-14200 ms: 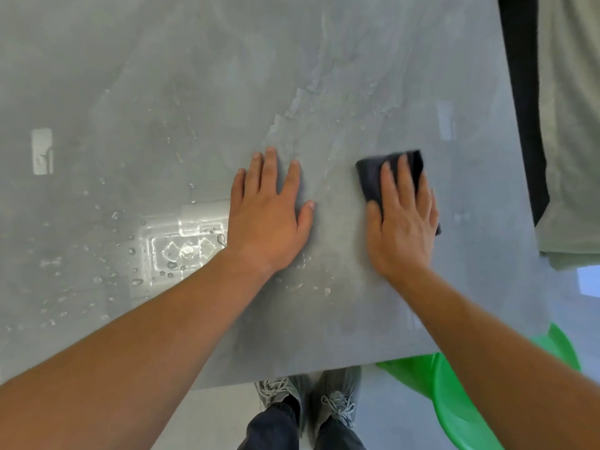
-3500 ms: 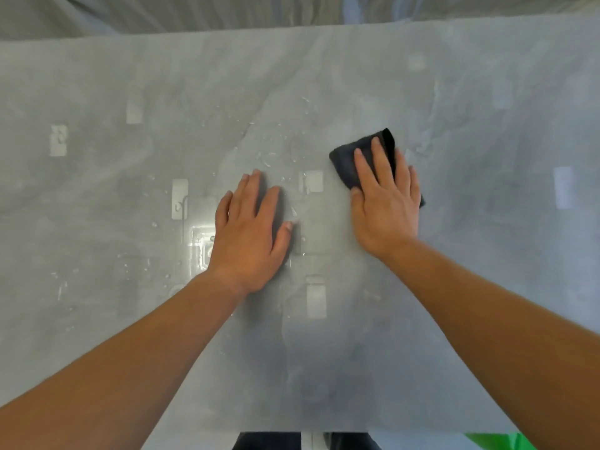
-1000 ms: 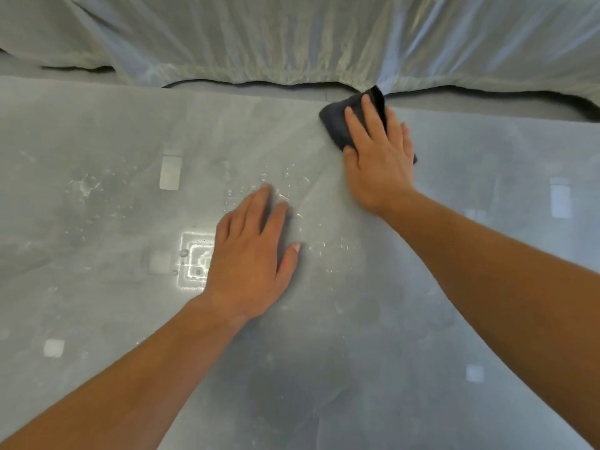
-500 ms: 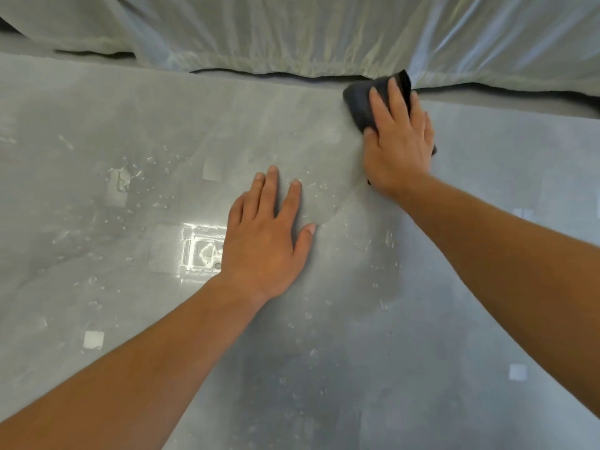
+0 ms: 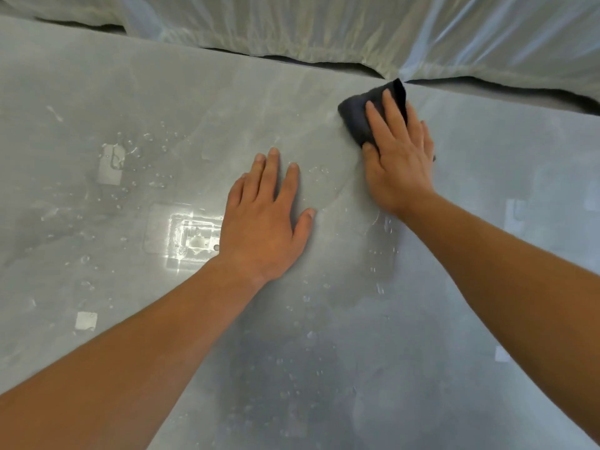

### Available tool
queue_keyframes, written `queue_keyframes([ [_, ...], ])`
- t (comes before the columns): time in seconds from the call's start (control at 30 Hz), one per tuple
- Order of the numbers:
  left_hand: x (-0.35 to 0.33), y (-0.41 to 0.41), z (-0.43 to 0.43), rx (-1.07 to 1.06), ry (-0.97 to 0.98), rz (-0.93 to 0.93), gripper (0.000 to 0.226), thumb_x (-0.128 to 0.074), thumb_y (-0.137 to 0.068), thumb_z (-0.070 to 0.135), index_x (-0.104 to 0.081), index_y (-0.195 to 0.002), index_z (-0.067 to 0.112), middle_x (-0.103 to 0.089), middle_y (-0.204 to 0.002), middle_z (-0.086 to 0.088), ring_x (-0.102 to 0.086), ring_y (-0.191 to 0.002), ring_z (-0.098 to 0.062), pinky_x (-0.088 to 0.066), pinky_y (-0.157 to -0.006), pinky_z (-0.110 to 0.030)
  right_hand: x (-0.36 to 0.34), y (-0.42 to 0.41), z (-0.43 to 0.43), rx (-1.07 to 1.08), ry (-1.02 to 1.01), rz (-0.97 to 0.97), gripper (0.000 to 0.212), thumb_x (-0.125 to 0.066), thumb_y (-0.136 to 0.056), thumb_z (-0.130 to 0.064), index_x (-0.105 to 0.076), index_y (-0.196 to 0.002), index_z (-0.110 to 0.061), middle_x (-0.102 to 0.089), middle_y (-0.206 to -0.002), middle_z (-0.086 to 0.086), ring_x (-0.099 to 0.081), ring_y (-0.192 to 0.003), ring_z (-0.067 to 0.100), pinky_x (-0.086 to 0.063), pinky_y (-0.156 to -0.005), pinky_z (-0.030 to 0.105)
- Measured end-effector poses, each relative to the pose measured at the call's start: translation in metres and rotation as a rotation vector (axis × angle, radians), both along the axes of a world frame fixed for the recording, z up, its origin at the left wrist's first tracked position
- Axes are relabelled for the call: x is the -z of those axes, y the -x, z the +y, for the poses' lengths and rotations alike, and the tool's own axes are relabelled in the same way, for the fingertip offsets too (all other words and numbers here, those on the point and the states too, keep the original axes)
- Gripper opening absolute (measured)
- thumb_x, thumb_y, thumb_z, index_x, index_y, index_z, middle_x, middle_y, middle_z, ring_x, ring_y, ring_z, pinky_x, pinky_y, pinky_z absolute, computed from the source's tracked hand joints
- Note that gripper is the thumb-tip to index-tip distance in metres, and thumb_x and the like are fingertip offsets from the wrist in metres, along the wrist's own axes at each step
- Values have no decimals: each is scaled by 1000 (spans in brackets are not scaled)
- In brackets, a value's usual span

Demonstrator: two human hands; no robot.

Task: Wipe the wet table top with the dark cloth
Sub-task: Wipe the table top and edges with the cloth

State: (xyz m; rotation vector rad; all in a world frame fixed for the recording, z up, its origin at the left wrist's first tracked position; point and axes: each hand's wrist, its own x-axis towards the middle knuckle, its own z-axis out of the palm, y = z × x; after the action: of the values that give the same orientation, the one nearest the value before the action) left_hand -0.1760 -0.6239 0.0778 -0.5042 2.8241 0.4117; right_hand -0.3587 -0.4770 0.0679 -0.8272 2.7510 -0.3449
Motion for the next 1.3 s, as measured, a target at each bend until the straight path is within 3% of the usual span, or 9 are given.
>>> queue_keyframes([
  [0.17,-1,1,2,-10,-5,-4,73,-16,-98,58,-10,-160,20,2,-169,-12,3,-155,-28,-4,-122,-43,-3,-70,42,-229,-56,-3,58,-34,-101,-36,-23,-158,-27,-9,-168,-4,-3,-155,27,-3,-124,46],
  [0.27,-2,2,3,-11,-9,-11,72,-18,-99,57,-10,-160,20,4,-169,-11,4,-155,-28,-3,-122,-43,-5,-59,66,-333,-50,-34,58,-34,-102,-38,-25,-158,-29,-10,-168,-6,-3,-155,24,-4,-125,44],
  [0.5,-8,-6,6,-14,-51,7,67,-25,-102,51,-19,-158,15,2,-168,-15,8,-155,-28,7,-124,-41,1,-89,57,11,6,27,60,-39,-100,-36,-26,-158,-26,-14,-168,-1,-9,-154,29,-9,-123,46],
  [0.63,-16,-26,19,-23,-90,3,65,-21,-101,53,-27,-155,17,-3,-168,-14,6,-155,-26,8,-123,-40,4,-138,86,-237,-1,39,57,-39,-102,-35,-30,-156,-22,-18,-167,1,-13,-154,32,-15,-123,51],
  [0.73,-17,-42,27,-24,-89,-39,67,-17,-102,56,-19,-159,20,3,-169,-10,11,-155,-24,9,-123,-39,3,-119,96,-333,-18,32,56,-38,-102,-35,-32,-156,-23,-18,-167,-1,-12,-154,29,-15,-123,51],
  [0.9,-10,-48,29,-28,-72,-42,68,-22,-103,57,-9,-160,23,11,-169,-7,17,-154,-22,11,-122,-39,2,-93,75,14,26,34,57,-40,-101,-31,-29,-156,-24,-18,-167,-1,-12,-153,30,-11,-123,46],
  [0.97,-9,-47,31,-35,-76,-38,67,-24,-103,55,-9,-160,23,11,-168,-7,17,-154,-23,10,-122,-40,3,-120,73,33,6,70,58,-40,-101,-31,-28,-157,-22,-17,-167,2,-11,-153,32,-11,-123,47],
  [1.17,-15,-50,27,-33,-148,-18,64,-20,-102,48,-16,-160,20,8,-169,-8,14,-154,-21,9,-123,-37,3,-155,107,-376,-13,45,55,-40,-101,-34,-35,-155,-21,-19,-167,1,-10,-154,31,-14,-123,52],
  [1.3,-21,-69,35,51,-160,19,65,-21,-101,47,-24,-158,17,1,-169,-11,10,-155,-23,9,-124,-37,2,-130,95,-60,21,32,57,-42,-100,-31,-32,-156,-24,-19,-167,-2,-11,-154,28,-6,-125,46],
])
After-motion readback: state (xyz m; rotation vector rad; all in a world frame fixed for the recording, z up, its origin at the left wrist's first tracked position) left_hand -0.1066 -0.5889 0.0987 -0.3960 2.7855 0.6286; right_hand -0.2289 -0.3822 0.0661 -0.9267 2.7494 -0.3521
